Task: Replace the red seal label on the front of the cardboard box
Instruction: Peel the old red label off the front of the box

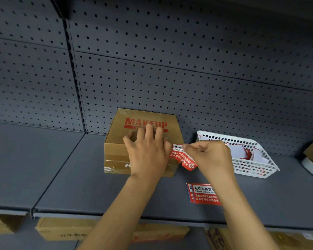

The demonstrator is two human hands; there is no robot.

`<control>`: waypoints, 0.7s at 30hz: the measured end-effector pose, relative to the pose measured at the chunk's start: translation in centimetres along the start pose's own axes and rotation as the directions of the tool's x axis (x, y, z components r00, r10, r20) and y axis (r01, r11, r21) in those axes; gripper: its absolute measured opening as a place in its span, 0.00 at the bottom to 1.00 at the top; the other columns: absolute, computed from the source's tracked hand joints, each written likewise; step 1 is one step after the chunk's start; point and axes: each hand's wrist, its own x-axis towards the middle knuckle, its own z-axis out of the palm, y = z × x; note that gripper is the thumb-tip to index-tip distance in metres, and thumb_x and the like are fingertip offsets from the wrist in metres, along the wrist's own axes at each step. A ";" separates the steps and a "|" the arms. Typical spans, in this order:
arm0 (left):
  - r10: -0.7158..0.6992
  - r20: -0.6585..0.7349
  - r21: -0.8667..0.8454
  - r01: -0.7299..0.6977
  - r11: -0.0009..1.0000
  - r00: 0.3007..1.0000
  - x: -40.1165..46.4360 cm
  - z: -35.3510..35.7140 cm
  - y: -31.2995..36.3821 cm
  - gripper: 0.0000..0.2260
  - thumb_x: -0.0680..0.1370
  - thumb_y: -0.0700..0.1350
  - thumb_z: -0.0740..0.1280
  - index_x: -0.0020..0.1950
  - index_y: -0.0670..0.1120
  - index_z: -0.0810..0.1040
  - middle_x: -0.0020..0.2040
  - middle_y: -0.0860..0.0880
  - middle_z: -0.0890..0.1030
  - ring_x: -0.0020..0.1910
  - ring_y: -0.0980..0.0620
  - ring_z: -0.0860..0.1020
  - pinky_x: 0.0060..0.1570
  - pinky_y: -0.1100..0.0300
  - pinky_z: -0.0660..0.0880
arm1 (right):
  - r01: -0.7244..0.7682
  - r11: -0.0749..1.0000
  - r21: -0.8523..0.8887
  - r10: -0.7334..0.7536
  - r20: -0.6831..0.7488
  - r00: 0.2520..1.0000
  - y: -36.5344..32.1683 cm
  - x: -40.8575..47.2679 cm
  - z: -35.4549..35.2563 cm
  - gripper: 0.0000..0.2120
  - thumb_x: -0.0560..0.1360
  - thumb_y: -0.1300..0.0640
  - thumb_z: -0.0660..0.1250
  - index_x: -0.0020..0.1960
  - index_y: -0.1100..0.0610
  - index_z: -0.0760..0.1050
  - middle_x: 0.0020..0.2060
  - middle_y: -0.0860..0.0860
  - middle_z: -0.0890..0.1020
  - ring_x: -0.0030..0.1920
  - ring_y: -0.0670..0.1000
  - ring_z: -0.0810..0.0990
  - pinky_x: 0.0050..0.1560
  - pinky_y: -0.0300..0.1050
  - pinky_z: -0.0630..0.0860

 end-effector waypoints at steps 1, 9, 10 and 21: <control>0.004 0.002 -0.004 -0.004 1.000 1.000 0.0 0.0 -0.1 0.12 0.80 0.52 0.53 0.48 0.48 0.73 0.45 0.48 0.75 0.44 0.47 0.75 0.51 0.44 0.69 | -0.003 1.000 0.008 0.003 0.003 1.000 0.0 -0.2 -0.1 0.12 0.73 0.44 0.73 0.41 0.51 0.88 0.33 0.45 0.86 0.37 0.43 0.83 0.39 0.41 0.77; 0.017 -0.018 -0.036 -0.018 0.999 1.000 -0.1 0.1 -0.4 0.11 0.80 0.52 0.53 0.47 0.48 0.71 0.45 0.49 0.75 0.43 0.47 0.74 0.51 0.44 0.70 | 0.250 0.930 -0.270 -0.275 -0.057 0.960 2.2 -2.4 -1.1 0.33 0.74 0.39 0.69 0.75 0.41 0.63 0.60 0.41 0.83 0.60 0.52 0.81 0.53 0.51 0.77; 0.019 -0.021 -0.038 -0.020 0.999 1.000 -0.1 0.0 -0.4 0.11 0.80 0.52 0.53 0.46 0.48 0.71 0.45 0.49 0.75 0.43 0.47 0.74 0.51 0.44 0.70 | 0.359 0.889 -0.284 -0.375 -0.003 0.927 2.5 -2.6 -1.3 0.35 0.71 0.42 0.73 0.75 0.40 0.62 0.64 0.41 0.78 0.63 0.49 0.77 0.56 0.50 0.77; 0.012 -0.035 -0.015 -0.012 1.000 0.999 -0.1 0.1 -0.2 0.11 0.80 0.52 0.54 0.45 0.48 0.72 0.43 0.49 0.74 0.43 0.47 0.74 0.51 0.44 0.70 | 0.813 0.258 -0.523 -0.865 0.249 0.435 5.2 1.8 -0.8 0.10 0.74 0.56 0.76 0.54 0.48 0.83 0.58 0.52 0.83 0.62 0.61 0.76 0.61 0.57 0.70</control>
